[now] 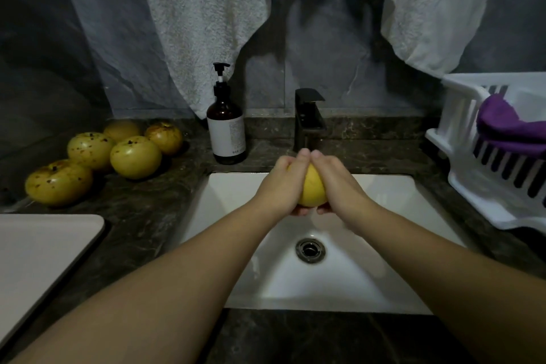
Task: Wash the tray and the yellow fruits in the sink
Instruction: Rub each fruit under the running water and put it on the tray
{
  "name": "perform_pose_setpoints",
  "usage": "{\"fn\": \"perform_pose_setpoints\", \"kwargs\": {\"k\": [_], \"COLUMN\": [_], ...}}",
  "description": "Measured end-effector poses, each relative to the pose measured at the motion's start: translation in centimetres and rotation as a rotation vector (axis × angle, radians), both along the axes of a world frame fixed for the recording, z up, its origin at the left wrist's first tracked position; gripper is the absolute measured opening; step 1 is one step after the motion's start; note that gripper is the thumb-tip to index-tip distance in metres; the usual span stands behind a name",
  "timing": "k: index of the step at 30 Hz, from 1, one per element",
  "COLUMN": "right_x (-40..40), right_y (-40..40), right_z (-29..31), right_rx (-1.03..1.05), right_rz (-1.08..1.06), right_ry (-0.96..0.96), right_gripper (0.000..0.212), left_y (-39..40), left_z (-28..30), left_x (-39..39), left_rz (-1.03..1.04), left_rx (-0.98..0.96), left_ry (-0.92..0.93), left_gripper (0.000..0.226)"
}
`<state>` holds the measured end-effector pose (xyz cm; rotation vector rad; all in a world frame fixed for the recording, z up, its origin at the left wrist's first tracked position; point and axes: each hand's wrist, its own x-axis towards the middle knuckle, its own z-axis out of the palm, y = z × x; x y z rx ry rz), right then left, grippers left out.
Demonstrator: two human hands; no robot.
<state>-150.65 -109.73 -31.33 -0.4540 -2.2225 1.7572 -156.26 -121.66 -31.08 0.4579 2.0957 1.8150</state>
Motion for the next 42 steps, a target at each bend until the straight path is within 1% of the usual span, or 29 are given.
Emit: {"fn": "perform_pose_setpoints", "kwargs": {"k": [1,2,3,7,8,9,11,12,13,14,17,18,19,21,22,23,26,27,28,30,31,32,33,35,36,37,40,41,42], "right_x": [0.1,0.1,0.1,-0.4,-0.4,-0.4,-0.1,-0.2,-0.2,-0.2,-0.2,-0.2,-0.2,-0.3,-0.3,-0.4,-0.6,-0.5,-0.4,-0.4,-0.5,-0.5,-0.6,-0.8,-0.6,-0.5,-0.6,-0.7,-0.8], "right_y": [0.1,0.1,0.1,-0.3,-0.2,-0.1,0.1,0.1,0.0,-0.2,-0.5,-0.5,-0.3,0.0,0.1,0.1,-0.4,-0.5,-0.5,-0.1,0.0,0.0,-0.2,-0.5,-0.6,-0.5,0.0,0.0,-0.1], "right_z": [-0.1,-0.1,-0.1,0.0,-0.1,-0.3,-0.3,-0.3,-0.1,0.1,0.2,0.1,0.0,-0.1,-0.1,-0.1,0.2,0.1,0.1,-0.3,-0.4,-0.3,-0.1,0.3,0.3,0.2,-0.3,-0.2,0.1], "right_rx": [0.104,0.151,0.137,-0.266,-0.245,-0.141,0.164,0.249,0.255,0.177,-0.268,-0.313,-0.263,0.048,0.146,0.143,-0.304,-0.33,-0.222,0.198,0.328,0.359,0.278,-0.165,-0.302,-0.315,0.083,0.111,0.044], "right_rz": [0.019,0.04,0.056,-0.016,-0.042,-0.054,-0.034,-0.02,-0.007,0.005,0.016,0.009,-0.003,-0.021,-0.027,-0.013,0.004,-0.003,-0.012,-0.039,-0.047,-0.045,-0.028,-0.014,-0.003,0.008,-0.02,-0.042,-0.044], "right_ry": [0.055,0.081,0.074,-0.157,-0.142,-0.071,0.121,0.163,0.153,0.098,-0.138,-0.151,-0.11,0.048,0.092,0.088,-0.134,-0.176,-0.176,-0.045,0.038,0.071,0.04,-0.117,-0.169,-0.179,-0.019,0.015,0.01], "right_gripper": [0.05,0.054,0.055,0.054,0.053,0.05,0.049,0.05,0.051,0.051,0.056,0.06,0.061,0.058,0.056,0.054,0.051,0.052,0.054,0.047,0.042,0.039,0.039,0.046,0.05,0.052,0.046,0.04,0.034], "left_y": [0.0,-0.1,-0.1,-0.3,-0.2,0.1,0.3,0.4,0.3,0.2,-0.3,-0.3,-0.1,0.1,0.1,0.1,-0.3,-0.3,-0.3,-0.1,0.0,-0.1,-0.1,-0.3,-0.3,-0.2,-0.1,-0.1,0.0], "left_z": [0.3,0.5,0.4,-0.8,-0.9,-0.6,0.2,0.5,0.4,0.2,-0.8,-0.8,-0.6,0.3,0.5,0.4,-0.3,-0.5,-0.5,0.1,0.3,0.4,0.2,-0.3,-0.5,-0.5,0.0,0.1,0.0], "left_x": [-0.1,-0.2,-0.2,0.1,0.0,0.0,0.0,0.0,-0.1,0.0,0.2,0.1,0.1,0.1,0.2,0.2,0.4,0.4,0.4,0.2,0.1,0.1,0.1,0.2,0.3,0.3,0.1,0.1,0.0], "left_rz": [0.008,0.017,0.021,-0.017,-0.031,-0.026,0.024,0.042,0.044,0.035,0.001,-0.007,-0.009,0.02,0.028,0.036,0.024,0.011,0.003,0.011,0.02,0.026,0.028,0.024,0.014,-0.001,-0.033,-0.028,-0.019], "left_rx": [-0.006,-0.024,-0.039,-0.069,-0.056,-0.027,0.043,0.059,0.06,0.059,0.025,0.025,0.03,0.053,0.06,0.048,-0.087,-0.112,-0.11,-0.066,-0.05,-0.036,-0.035,-0.098,-0.134,-0.152,-0.112,-0.098,-0.088], "left_ry": [-0.06,-0.087,-0.068,0.171,0.154,0.088,-0.087,-0.136,-0.133,-0.095,0.069,0.08,0.053,-0.076,-0.121,-0.112,0.092,0.11,0.079,-0.055,-0.101,-0.109,-0.077,0.068,0.1,0.084,-0.065,-0.068,-0.038], "left_gripper": [0.05,0.055,0.056,0.046,0.046,0.045,0.046,0.05,0.051,0.051,0.051,0.047,0.044,0.049,0.051,0.052,0.054,0.055,0.056,0.062,0.064,0.064,0.063,0.062,0.062,0.06,0.061,0.061,0.06]}}
